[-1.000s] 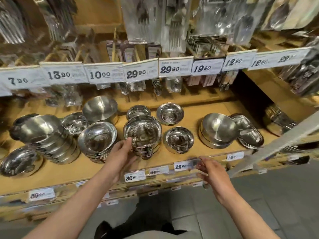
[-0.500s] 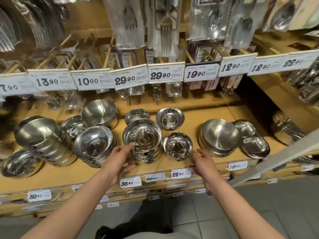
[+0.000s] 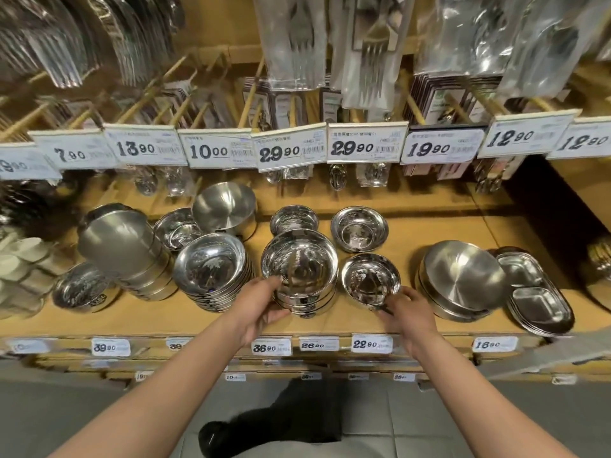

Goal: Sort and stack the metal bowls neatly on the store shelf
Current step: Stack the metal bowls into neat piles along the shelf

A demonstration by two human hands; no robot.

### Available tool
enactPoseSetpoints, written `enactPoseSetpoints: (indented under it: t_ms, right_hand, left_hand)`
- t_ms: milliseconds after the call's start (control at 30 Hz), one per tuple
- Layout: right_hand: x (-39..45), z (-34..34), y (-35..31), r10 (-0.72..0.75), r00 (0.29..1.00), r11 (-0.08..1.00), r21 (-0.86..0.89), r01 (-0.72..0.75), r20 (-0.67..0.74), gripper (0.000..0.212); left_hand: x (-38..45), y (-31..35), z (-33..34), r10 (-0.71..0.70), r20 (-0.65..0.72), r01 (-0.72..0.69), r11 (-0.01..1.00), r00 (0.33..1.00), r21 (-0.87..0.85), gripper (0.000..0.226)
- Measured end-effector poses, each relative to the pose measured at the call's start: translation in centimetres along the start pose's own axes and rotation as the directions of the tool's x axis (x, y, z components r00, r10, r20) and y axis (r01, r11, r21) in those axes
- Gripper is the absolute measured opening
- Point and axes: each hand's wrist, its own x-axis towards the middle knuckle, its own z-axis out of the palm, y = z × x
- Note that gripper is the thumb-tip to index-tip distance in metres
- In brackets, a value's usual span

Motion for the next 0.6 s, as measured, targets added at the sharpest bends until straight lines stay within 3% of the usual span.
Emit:
enactPoseSetpoints:
  t_ms: [300,467,600]
  right_hand:
    - [-1.5,-1.2,1.9,0.11,0.986,0.994,-0.031,-0.107,0.127,0.038]
    - [-4.0,-0.2,2.5,0.233,0.896,0.969,-0.173,-0.178,0.379,0.034]
    - [-5.6,2.6,0.5,0.128,0.872,0.989,-0.129,-0.075,0.472,0.044]
  left_hand:
    - [0.0,0.1,-0.9,-0.018,-0.016,0.018,1.0,1.0,0.008,0.024]
    - [-0.2,0.2,-1.2,-0.022,-0.026,0.022,1.0,0.999,0.003,0.022]
    - [-0.3,0.4,-1.4,-0.026,-0.025,0.026,1.0,0.999,0.008,0.026]
